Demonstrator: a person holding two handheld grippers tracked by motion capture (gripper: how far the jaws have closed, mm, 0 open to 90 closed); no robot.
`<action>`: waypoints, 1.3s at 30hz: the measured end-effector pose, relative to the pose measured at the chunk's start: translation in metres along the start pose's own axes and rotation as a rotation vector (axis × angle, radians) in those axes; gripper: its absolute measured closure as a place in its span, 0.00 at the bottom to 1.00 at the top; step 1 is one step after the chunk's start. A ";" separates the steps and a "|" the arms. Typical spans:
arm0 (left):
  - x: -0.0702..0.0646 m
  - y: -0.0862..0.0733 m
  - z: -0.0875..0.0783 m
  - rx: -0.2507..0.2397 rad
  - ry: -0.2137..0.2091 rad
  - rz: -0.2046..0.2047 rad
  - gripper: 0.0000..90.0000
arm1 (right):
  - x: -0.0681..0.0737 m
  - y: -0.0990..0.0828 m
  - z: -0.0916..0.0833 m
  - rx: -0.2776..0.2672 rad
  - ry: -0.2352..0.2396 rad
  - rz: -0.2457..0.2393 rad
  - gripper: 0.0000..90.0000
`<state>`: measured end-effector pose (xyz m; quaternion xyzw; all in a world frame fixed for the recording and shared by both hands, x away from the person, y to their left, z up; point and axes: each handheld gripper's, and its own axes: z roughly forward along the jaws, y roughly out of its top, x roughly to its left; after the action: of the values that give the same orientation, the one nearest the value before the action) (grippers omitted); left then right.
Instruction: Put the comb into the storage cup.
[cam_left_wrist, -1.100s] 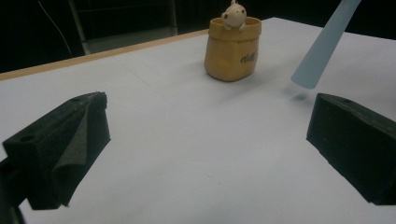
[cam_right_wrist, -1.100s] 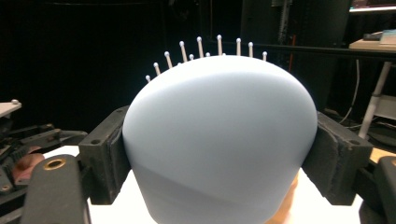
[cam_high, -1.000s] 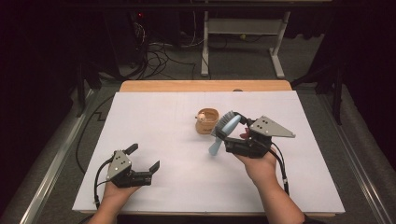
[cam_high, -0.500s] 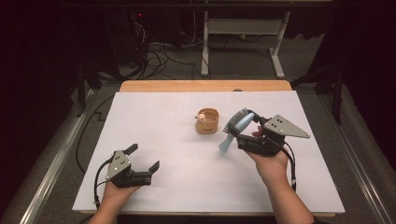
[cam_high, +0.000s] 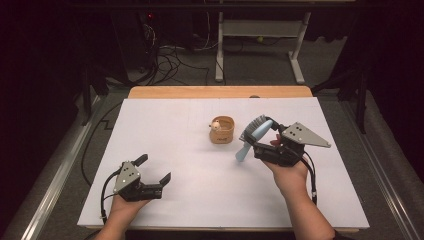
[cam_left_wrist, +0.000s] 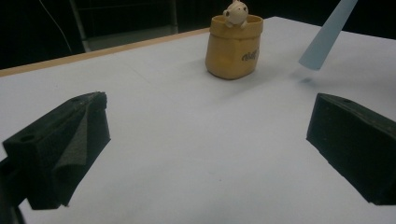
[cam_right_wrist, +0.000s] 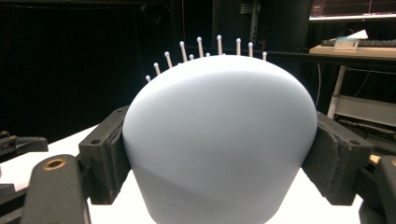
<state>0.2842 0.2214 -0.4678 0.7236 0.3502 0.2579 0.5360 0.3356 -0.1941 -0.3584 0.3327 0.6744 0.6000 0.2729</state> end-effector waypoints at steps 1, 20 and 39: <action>0.000 0.000 0.000 0.001 -0.001 0.002 0.00 | 0.000 0.000 0.001 0.000 -0.002 -0.001 0.23; 0.001 0.000 -0.001 0.001 -0.009 -0.005 0.00 | -0.001 0.015 0.009 -0.029 -0.026 -0.012 0.23; 0.000 -0.001 -0.001 -0.003 -0.019 -0.002 0.00 | -0.002 0.039 0.014 -0.063 -0.042 -0.026 0.23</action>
<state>0.2832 0.2223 -0.4688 0.7249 0.3453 0.2512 0.5405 0.3525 -0.1845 -0.3214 0.3276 0.6536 0.6103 0.3048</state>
